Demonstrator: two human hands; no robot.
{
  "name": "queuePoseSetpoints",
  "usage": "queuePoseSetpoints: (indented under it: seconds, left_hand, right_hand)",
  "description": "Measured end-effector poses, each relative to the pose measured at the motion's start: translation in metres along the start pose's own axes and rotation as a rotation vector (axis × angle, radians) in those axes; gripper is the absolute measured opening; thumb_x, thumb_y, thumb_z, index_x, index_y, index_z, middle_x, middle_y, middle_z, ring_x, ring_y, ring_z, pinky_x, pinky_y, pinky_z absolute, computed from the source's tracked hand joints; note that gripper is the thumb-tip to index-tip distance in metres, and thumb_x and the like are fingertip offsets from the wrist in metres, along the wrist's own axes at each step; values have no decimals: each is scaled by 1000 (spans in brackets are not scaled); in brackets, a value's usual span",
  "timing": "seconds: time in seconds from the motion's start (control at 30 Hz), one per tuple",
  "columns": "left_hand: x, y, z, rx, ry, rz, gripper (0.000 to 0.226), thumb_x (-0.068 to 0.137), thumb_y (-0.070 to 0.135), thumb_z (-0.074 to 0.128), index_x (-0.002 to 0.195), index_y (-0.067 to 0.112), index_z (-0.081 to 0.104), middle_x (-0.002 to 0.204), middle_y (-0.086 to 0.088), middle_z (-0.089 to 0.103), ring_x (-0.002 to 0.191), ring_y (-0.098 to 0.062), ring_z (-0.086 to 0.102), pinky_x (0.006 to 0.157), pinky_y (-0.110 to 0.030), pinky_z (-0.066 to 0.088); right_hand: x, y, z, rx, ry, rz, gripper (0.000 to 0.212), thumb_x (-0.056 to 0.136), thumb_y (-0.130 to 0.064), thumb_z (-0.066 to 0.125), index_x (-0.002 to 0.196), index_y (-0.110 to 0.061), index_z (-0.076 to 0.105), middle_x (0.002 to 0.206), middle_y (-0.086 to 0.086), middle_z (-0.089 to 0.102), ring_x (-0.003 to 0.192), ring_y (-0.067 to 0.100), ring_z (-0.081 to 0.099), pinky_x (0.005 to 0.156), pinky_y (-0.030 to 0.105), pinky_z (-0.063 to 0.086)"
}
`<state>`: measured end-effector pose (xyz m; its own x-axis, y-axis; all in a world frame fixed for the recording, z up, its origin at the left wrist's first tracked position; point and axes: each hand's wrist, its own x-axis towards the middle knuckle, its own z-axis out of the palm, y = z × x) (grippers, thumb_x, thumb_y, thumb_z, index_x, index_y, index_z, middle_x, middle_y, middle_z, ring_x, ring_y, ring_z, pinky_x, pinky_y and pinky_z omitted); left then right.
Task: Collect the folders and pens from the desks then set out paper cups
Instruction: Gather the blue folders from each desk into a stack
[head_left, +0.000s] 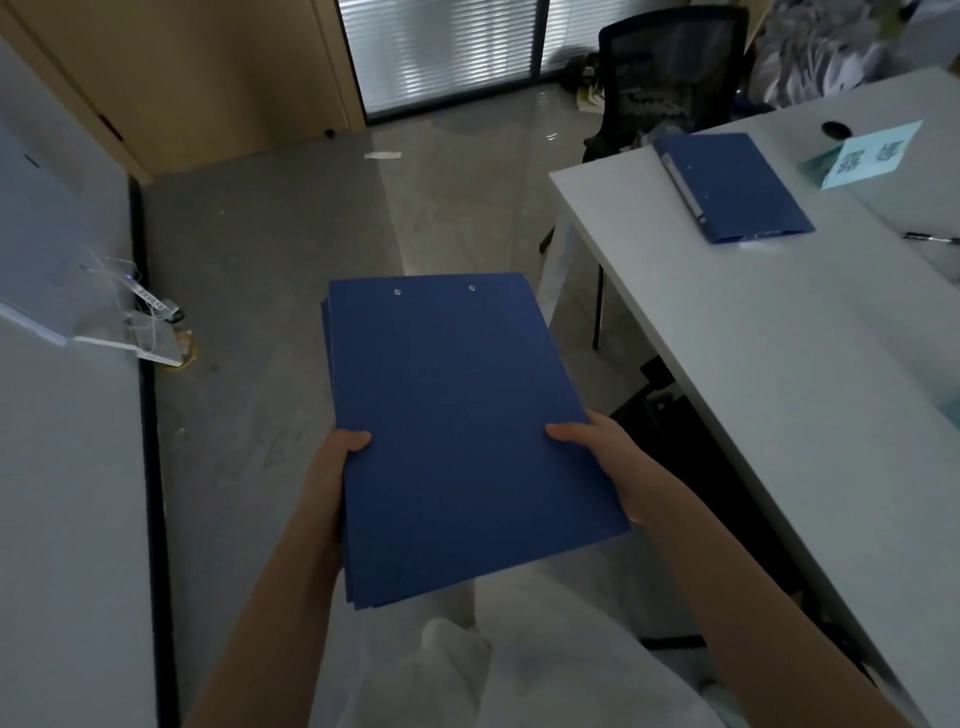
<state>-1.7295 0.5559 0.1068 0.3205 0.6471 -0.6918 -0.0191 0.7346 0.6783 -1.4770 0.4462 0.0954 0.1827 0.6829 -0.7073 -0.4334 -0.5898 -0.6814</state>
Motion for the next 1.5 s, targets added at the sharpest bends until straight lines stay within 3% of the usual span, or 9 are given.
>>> queuePoseSetpoints:
  seconds: [0.2,0.3,0.5,0.67,0.9,1.0,1.13,1.23,1.5]
  left_hand:
    - [79,75,17,58,18,18,37,87,28,56,123,21,58,113,-6,72,91,-27,71,67,-41,55]
    - [110,111,26,61,10,-12,34,88,23,56,122,21,58,111,-5,72,92,-28,70,69,-42,55]
    - [172,178,48,76,22,-45,43,82,32,69,123,21,60,107,-5,74,93,-30,72,68,-42,57]
    - [241,241,65,128,-5,-87,29,86,28,64,113,17,63,94,-7,76,85,-31,71,65,-42,55]
    - [342,344,96,232,-137,-92,25,86,24,63,109,14,65,87,-6,77,82,-30,71,66,-42,55]
    - [380,383,119,285,-207,-93,22,87,23,61,107,14,65,84,-6,77,81,-31,71,67,-43,54]
    - [429,421,150,377,-293,-95,32,85,23,62,115,12,65,101,-11,75,83,-32,73,72,-45,56]
    - [458,437,178,411,-336,-102,25,87,22,60,109,12,66,93,-8,77,76,-28,74,75,-45,54]
    - [533,460,283,439,-346,-159,17,89,20,57,100,12,67,85,-8,77,65,-25,73,67,-39,53]
  right_hand:
    - [74,-71,8,-100,30,-271,65,85,-20,71,137,-37,36,128,-10,56,107,14,64,83,36,56]
    - [106,-111,11,-159,28,-329,65,86,-22,69,138,-40,34,131,-15,52,112,10,60,91,38,54]
    - [163,-180,24,-199,15,-350,57,93,-17,60,134,-44,31,122,-26,51,107,-2,56,82,22,50]
    - [221,-222,32,-167,126,-284,57,90,-23,64,140,-29,38,133,-6,55,114,15,59,96,41,51]
    - [291,-294,45,-15,300,-246,35,88,-23,65,121,-27,52,119,-6,63,102,15,64,80,32,52]
    - [311,-325,45,52,360,-257,27,87,-24,66,110,-33,56,116,-6,65,102,18,65,88,39,53]
    - [341,-349,35,130,463,-224,54,80,-34,73,128,-26,52,121,-4,65,104,21,66,95,48,51]
    - [358,-361,22,166,509,-203,68,74,-42,77,134,-26,47,125,-4,62,106,20,65,95,46,52]
    - [416,-402,-85,471,652,-174,32,97,-35,51,121,-15,58,111,12,69,100,27,66,88,39,52]
